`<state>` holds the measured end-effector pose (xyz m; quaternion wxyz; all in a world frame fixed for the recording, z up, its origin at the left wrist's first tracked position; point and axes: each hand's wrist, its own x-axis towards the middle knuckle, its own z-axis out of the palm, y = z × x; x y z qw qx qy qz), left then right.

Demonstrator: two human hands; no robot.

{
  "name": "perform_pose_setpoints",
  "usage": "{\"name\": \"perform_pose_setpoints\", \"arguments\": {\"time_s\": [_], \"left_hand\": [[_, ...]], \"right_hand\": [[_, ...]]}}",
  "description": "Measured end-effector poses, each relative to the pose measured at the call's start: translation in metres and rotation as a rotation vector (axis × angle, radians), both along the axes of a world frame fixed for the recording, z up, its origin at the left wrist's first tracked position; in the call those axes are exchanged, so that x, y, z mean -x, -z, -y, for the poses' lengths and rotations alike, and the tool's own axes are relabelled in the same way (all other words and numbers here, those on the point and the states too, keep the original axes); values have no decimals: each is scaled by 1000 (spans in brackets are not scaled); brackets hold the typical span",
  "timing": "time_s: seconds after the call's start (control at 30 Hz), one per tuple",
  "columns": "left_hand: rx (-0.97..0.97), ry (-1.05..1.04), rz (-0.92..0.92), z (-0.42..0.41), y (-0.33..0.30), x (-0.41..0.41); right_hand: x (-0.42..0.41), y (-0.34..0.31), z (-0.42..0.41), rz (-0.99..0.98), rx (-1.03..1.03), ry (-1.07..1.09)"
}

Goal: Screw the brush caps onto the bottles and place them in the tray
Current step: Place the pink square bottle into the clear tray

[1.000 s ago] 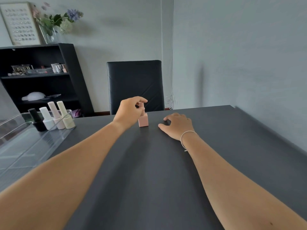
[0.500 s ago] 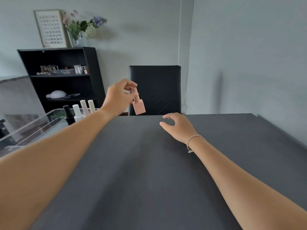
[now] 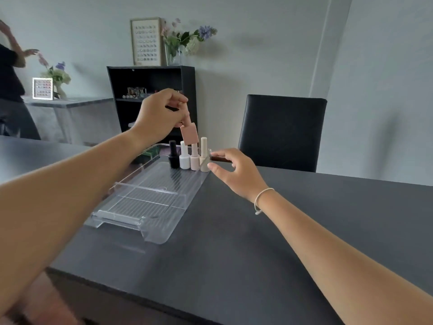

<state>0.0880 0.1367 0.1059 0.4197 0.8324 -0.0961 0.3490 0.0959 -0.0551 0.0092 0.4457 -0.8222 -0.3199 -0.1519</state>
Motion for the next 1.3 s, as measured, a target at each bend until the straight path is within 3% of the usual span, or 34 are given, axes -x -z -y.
{"name": "perform_pose_setpoints", "arguments": {"time_s": [0.27,0.93,1.3], "left_hand": [[9,-67,-53,-43,20,-5],[-246,-211,-187,-87,60,-55],[-255,-226,-272,-89,74,-77]], "right_hand": [[-5,8,-40,15,117,-131],[-11,30,-47,76,-46,-104],[-13,30,-48,85,-55,-126]]}}
